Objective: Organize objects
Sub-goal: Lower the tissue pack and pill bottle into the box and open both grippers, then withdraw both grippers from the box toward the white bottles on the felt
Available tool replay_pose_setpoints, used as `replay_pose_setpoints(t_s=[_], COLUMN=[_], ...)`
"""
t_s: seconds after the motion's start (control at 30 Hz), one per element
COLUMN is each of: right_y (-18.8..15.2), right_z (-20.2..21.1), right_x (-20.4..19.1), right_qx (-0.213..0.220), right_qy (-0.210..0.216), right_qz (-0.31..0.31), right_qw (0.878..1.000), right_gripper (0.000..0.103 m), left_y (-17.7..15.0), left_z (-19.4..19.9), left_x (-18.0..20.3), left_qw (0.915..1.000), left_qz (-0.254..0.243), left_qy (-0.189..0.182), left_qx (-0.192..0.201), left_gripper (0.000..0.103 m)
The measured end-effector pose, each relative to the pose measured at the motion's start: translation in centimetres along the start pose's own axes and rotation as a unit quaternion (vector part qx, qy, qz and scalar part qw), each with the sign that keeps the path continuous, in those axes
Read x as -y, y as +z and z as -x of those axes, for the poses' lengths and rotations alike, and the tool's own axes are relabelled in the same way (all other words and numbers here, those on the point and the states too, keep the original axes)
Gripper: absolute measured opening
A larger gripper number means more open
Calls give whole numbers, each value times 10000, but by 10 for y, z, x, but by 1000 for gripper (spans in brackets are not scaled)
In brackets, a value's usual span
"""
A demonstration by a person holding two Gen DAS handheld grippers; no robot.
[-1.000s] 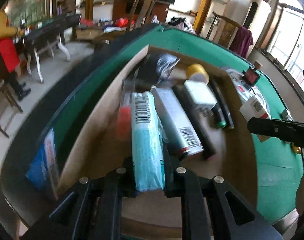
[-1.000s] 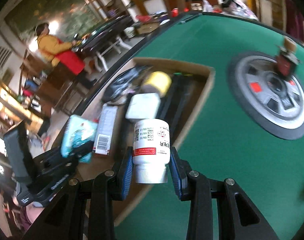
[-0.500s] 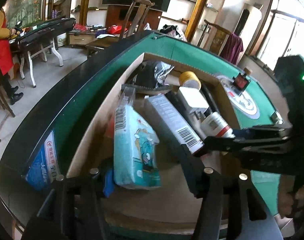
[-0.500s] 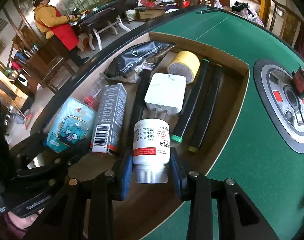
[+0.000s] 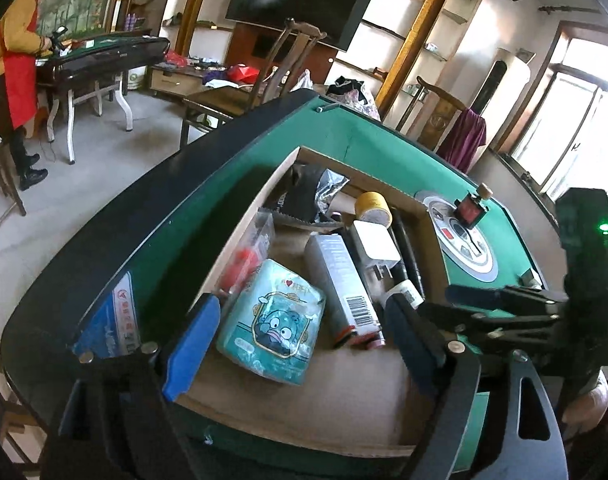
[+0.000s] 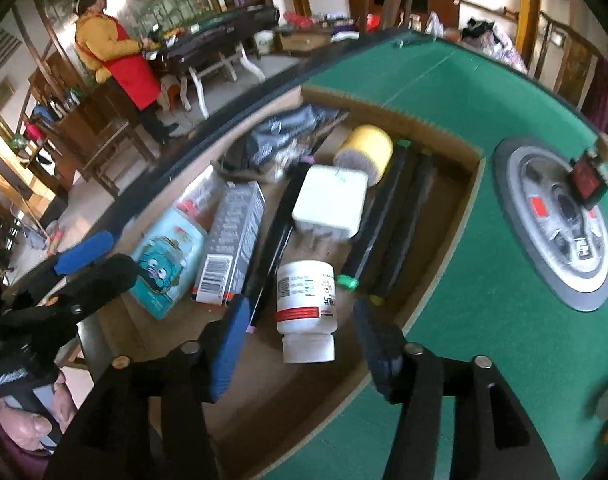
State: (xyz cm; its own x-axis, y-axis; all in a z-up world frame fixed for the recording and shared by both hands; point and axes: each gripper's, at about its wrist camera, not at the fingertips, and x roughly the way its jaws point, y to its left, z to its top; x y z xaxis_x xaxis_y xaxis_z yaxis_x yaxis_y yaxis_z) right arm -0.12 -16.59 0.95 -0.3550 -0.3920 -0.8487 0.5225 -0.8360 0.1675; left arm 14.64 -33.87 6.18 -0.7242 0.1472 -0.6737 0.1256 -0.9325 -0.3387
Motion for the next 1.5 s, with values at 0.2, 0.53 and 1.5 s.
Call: replay_pose_setpoints(t_s=[0.2,0.53,1.5], right_y=[-16,-82,-219], right_z=[37,124,194], right_x=[39,172,393], right_qx=[479,1182,2249], right_qy=[-90,-847,-945], right_qz=[-396,-1875,-4718], right_qw=[9980,9714,8473], right_gripper=[73,76,83], left_y=[1,0,-94], left_z=[4,5,-150], left_x=[18,88,438], left_qw=[9998,9944,8885], left_qz=[-115,-809,-4348], left_qy=[-148,-660,-1123], left_qx=[-40,-151,-943], left_gripper=[85,85,85])
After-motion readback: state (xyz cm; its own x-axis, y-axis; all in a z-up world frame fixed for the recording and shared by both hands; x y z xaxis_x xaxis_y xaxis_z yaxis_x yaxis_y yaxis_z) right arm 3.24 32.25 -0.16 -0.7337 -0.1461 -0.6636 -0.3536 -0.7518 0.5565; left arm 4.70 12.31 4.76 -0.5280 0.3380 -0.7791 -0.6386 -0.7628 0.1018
